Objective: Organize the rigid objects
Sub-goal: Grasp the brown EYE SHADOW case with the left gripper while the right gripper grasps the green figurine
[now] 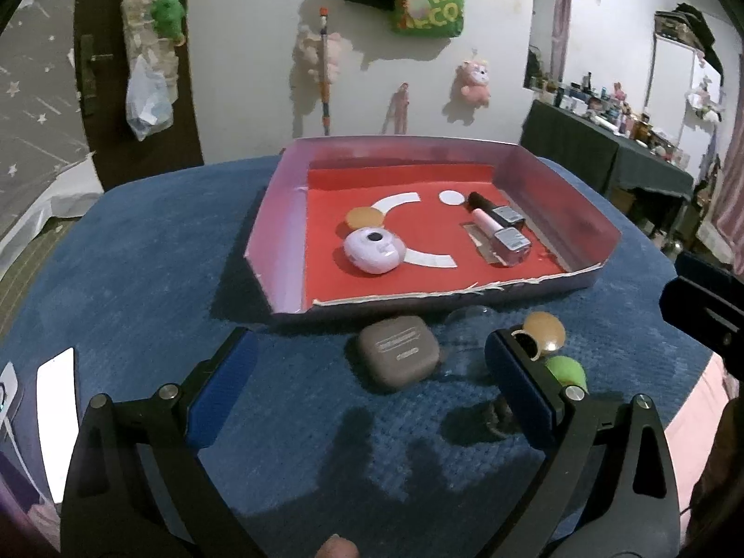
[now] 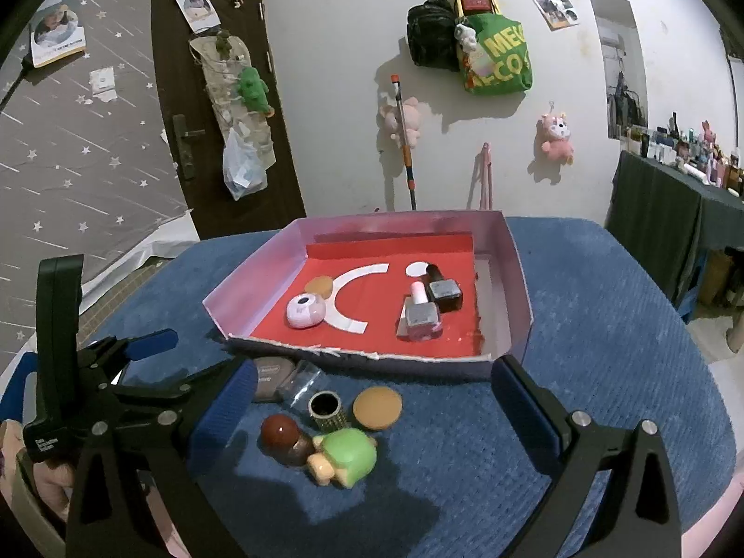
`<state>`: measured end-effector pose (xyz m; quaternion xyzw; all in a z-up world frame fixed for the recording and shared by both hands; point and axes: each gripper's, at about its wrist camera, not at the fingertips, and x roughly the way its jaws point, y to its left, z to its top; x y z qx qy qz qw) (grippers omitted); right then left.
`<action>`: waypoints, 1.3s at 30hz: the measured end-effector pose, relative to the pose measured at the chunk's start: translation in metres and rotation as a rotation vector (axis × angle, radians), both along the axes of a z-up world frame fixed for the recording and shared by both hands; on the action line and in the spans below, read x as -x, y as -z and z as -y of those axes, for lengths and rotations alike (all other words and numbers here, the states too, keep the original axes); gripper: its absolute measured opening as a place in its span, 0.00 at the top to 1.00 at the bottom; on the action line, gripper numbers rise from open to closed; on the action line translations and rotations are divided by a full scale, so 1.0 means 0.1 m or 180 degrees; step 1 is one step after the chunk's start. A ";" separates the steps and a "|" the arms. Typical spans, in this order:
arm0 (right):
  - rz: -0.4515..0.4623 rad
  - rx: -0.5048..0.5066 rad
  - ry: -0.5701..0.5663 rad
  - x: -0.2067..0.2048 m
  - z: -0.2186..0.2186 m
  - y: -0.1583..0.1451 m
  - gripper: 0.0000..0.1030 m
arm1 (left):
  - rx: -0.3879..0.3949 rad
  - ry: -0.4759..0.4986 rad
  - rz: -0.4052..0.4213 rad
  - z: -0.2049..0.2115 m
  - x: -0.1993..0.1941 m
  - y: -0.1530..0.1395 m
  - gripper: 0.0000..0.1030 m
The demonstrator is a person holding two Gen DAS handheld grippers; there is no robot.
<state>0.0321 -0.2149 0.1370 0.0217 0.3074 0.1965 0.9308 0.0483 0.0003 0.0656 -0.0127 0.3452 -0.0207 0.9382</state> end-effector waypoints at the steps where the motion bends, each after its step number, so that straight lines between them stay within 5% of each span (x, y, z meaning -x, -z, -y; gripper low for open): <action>1: -0.0008 -0.0005 0.0002 0.01 0.00 0.02 0.01 | 0.0009 -0.0007 -0.0011 0.00 0.01 0.02 0.03; 13: -0.0379 -0.0014 -0.0006 0.03 0.04 0.43 0.14 | 0.0078 -0.0087 -0.0246 -0.04 -0.01 0.30 0.03; 39: -0.0662 0.0193 -0.0174 0.01 -0.16 0.88 0.14 | 0.0081 -0.0142 -0.0474 -0.02 -0.32 0.53 0.03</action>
